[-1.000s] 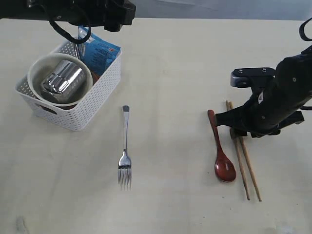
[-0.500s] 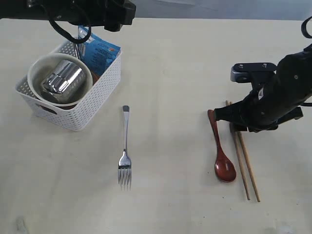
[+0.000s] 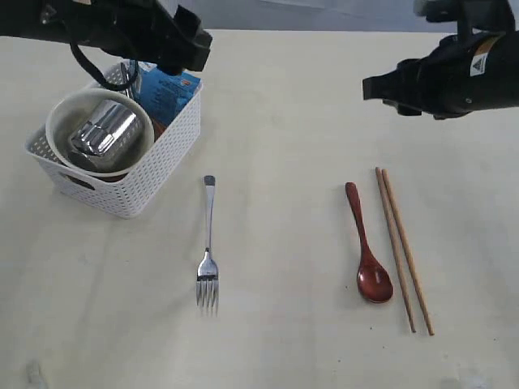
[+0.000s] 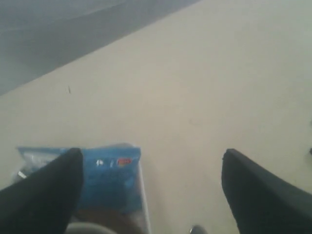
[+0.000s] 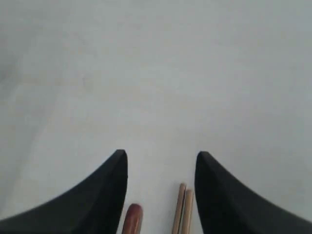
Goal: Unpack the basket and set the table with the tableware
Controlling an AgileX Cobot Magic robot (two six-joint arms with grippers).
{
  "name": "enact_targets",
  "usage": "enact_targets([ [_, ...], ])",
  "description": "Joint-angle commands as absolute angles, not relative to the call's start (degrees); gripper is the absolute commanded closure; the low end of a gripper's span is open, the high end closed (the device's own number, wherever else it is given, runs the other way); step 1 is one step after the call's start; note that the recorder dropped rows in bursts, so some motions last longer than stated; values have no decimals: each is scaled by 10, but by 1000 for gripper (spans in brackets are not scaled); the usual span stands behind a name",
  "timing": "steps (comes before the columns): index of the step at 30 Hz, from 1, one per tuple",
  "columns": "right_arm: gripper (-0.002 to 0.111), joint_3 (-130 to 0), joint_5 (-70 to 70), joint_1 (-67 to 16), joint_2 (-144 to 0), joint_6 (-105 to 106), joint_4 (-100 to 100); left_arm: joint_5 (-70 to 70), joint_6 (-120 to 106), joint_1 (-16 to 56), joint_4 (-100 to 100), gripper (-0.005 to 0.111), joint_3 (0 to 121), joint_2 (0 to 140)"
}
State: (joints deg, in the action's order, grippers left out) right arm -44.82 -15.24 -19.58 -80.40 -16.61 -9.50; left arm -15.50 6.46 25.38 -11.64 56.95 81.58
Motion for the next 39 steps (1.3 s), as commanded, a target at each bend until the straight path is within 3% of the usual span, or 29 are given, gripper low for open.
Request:
enact_targets([
  [1,65,-460,-119,-195,-792,-162,-142,-298,165,252,-211,34,608,813],
  [5,65,-467,-105,-195,-792,-162,-186,-462,250,252,-334,34,652,821],
  [9,65,-478,-76,-189,-792,-168,-187,-544,243,252,-312,34,685,849],
  [23,65,-482,-101,-189,-792,-173,-183,-574,190,252,-274,34,691,1020],
  [34,65,-482,-101,-189,-792,-173,-183,-567,190,252,-278,34,691,1049],
  [36,65,-482,-101,-189,-792,-173,-183,-567,190,252,-278,39,691,1049],
  [39,65,-482,-101,-189,-792,-173,-183,-565,190,252,-277,59,691,1049],
])
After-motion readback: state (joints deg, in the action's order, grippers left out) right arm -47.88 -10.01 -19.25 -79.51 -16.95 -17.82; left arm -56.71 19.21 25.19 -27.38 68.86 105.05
